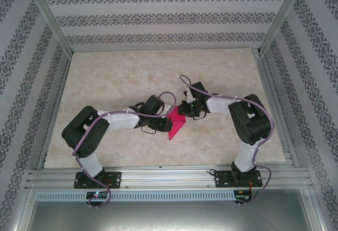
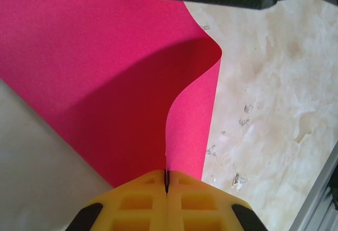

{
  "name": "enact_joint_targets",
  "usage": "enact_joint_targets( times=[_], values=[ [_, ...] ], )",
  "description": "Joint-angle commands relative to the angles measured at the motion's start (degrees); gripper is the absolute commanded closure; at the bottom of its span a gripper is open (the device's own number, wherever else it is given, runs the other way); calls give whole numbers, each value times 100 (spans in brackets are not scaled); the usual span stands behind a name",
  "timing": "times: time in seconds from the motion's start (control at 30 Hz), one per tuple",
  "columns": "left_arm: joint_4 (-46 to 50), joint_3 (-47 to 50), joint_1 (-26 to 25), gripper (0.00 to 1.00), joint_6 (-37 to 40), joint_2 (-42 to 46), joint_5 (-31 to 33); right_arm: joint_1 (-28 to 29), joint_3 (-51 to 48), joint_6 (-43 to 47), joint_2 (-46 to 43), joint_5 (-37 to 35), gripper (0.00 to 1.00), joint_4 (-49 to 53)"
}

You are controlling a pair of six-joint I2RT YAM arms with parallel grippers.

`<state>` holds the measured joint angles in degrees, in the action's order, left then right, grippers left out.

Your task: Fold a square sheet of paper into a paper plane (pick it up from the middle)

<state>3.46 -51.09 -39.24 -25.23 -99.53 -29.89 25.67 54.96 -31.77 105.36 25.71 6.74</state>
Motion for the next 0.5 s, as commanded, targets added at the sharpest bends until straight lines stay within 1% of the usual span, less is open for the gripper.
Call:
enact_joint_targets(
  times=[0.0,0.17,0.47],
  values=[
    [40,67,91,94,-94,64,124,152,-16,-115,-41,-367,89,451],
    [-4,112,92,94,-131,85,218,232,-55,-146,-137,-579,88,499],
    [-4,94,93,94,-176,73,300,241,-141,-206,-324,-669,88,456]
  ],
)
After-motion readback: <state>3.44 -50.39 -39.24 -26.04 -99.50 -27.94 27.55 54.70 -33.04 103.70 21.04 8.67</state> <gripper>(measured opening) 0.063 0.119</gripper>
